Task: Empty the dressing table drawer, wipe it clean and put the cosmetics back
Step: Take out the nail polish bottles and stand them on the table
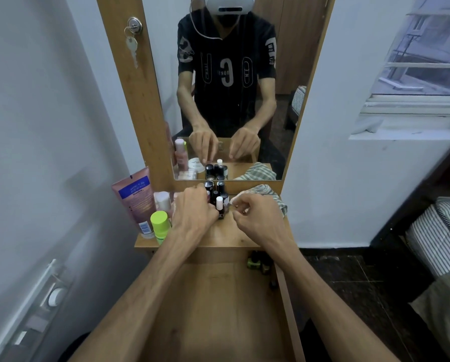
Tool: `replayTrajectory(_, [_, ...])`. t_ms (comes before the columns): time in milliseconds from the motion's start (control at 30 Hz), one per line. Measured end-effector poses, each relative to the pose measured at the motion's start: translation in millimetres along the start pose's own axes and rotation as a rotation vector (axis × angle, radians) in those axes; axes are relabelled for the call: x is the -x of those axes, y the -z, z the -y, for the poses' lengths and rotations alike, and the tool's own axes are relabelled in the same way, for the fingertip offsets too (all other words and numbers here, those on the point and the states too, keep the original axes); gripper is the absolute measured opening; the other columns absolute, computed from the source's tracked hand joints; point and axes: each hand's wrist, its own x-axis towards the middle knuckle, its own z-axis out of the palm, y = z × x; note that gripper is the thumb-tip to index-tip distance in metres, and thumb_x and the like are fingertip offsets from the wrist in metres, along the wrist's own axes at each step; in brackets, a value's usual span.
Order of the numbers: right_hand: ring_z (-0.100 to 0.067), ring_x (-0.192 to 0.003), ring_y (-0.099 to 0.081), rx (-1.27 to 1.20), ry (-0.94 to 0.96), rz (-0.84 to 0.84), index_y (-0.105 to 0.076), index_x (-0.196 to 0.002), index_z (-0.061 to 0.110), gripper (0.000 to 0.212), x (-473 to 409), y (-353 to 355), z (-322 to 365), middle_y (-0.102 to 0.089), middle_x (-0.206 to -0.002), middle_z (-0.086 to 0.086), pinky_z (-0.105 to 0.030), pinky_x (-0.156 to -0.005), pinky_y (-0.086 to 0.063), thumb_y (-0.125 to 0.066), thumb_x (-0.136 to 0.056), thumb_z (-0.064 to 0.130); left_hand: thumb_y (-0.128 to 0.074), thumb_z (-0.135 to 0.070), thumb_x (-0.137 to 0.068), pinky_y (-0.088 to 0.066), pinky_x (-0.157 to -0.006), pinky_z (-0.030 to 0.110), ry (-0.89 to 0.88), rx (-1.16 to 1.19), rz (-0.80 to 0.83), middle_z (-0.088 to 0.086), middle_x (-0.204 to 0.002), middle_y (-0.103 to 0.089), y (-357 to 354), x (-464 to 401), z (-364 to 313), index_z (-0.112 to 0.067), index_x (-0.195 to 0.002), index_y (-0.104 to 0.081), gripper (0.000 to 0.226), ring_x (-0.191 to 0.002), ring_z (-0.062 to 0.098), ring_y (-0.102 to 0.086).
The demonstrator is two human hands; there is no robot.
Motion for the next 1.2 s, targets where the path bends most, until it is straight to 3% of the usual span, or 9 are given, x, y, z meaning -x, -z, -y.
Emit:
replayTrajectory(167, [0.001,-0.076,-0.065,0.013,-0.042,0.007,-0.081,-0.1,0.03,0.016,27.6,14.4,-23.8,-0.074,-0.083,0.018,-0.023,-0.073,-0.057,-0.075,-0.085,0.027,-0.057,-0.017,-0.081,-0.046,-0.061,0.038,-0.087,0.05,-0.084,0.013,-0.092,-0.066,5.4,16.7,-11.7,-0.008,-0.095,-0.062,0.018,-0.078,0.036,-0.064])
replayTrajectory(267, [0.001,-0.074,-0.066,0.023,-0.074,0.034,-0.081,-0.095,0.029,0.012,44.8,24.9,-38.4,-0.073,-0.079,0.018,-0.025,-0.073,-0.059,-0.076,-0.084,0.028,-0.057,-0.022,-0.082,-0.053,-0.062,0.041,-0.135,0.168,-0.133,0.004,-0.088,-0.065,2.0,37.1,-20.0,-0.014,-0.089,-0.062,0.011,-0.074,0.027,-0.063])
replayTrajectory(433, [-0.004,-0.074,-0.066,0.087,-0.15,0.098,-0.08,-0.088,0.028,0.009,69.1,30.6,-58.9,-0.071,-0.073,0.016,-0.026,-0.068,-0.055,-0.075,-0.081,0.028,-0.062,-0.023,-0.081,-0.051,-0.061,0.037,-0.207,0.209,-0.018,-0.006,-0.078,-0.061,-19.3,81.2,-32.0,-0.02,-0.079,-0.057,0.006,-0.069,0.017,-0.058])
replayTrajectory(533, [-0.007,-0.077,-0.068,0.163,-0.179,0.157,-0.079,-0.089,0.029,0.009,80.6,24.6,-65.8,-0.07,-0.072,0.015,-0.024,-0.066,-0.049,-0.075,-0.081,0.03,-0.06,-0.025,-0.082,-0.052,-0.067,0.034,-0.212,0.143,0.106,-0.006,-0.084,-0.066,-39.2,100.5,-35.3,-0.02,-0.083,-0.062,0.005,-0.078,0.018,-0.062])
replayTrajectory(700, [-0.022,-0.102,-0.07,0.303,-0.164,0.172,-0.076,-0.113,0.029,0.027,95.5,15.2,-71.9,-0.078,-0.102,0.005,-0.035,-0.085,-0.055,-0.069,-0.088,0.036,-0.055,-0.035,-0.089,-0.053,-0.077,0.035,-0.157,0.076,0.233,-0.004,-0.101,-0.075,-60.7,119.4,-42.2,-0.025,-0.108,-0.068,0.025,-0.094,0.022,-0.07])
replayTrajectory(800, [-0.023,-0.102,-0.069,0.336,-0.124,0.187,-0.07,-0.112,0.03,0.023,104.8,7.2,-76.8,-0.075,-0.1,0.006,-0.036,-0.08,-0.052,-0.062,-0.092,0.039,-0.054,-0.035,-0.091,-0.054,-0.075,0.037,-0.179,0.083,0.227,0.0,-0.102,-0.076,-70.7,129.2,-43.7,-0.028,-0.121,-0.063,0.032,-0.093,0.026,-0.072])
replayTrajectory(933, [-0.019,-0.095,-0.07,0.322,-0.083,0.175,-0.063,-0.126,0.033,0.028,109.4,0.5,-78.9,-0.075,-0.101,0.006,-0.03,-0.068,-0.041,-0.057,-0.099,0.04,-0.051,-0.039,-0.095,-0.053,-0.08,0.036,-0.168,0.071,0.299,0.0,-0.112,-0.072,-84.6,133.1,-42.8,-0.03,-0.14,-0.047,0.045,-0.101,0.024,-0.07])
replayTrajectory(1033, [-0.017,-0.088,-0.07,0.313,-0.079,0.137,-0.066,-0.121,0.031,0.024,109.1,-3.7,-78.5,-0.074,-0.098,0.005,-0.027,-0.065,-0.032,-0.055,-0.101,0.038,-0.051,-0.039,-0.097,-0.053,-0.084,0.038,-0.149,0.08,0.31,0.0,-0.119,-0.071,-91.3,130.1,-45.4,-0.03,-0.14,-0.049,0.044,-0.105,0.026,-0.069])
replayTrajectory(1200, [-0.014,-0.087,-0.069,0.28,-0.097,0.112,-0.07,-0.114,0.03,0.02,105.7,-8.7,-78.7,-0.075,-0.097,0.007,-0.025,-0.066,-0.034,-0.058,-0.099,0.037,-0.053,-0.037,-0.097,-0.055,-0.077,0.038,-0.155,0.128,0.236,-0.004,-0.117,-0.071,-97.1,127.6,-47.1,-0.031,-0.129,-0.059,0.033,-0.098,0.023,-0.071])
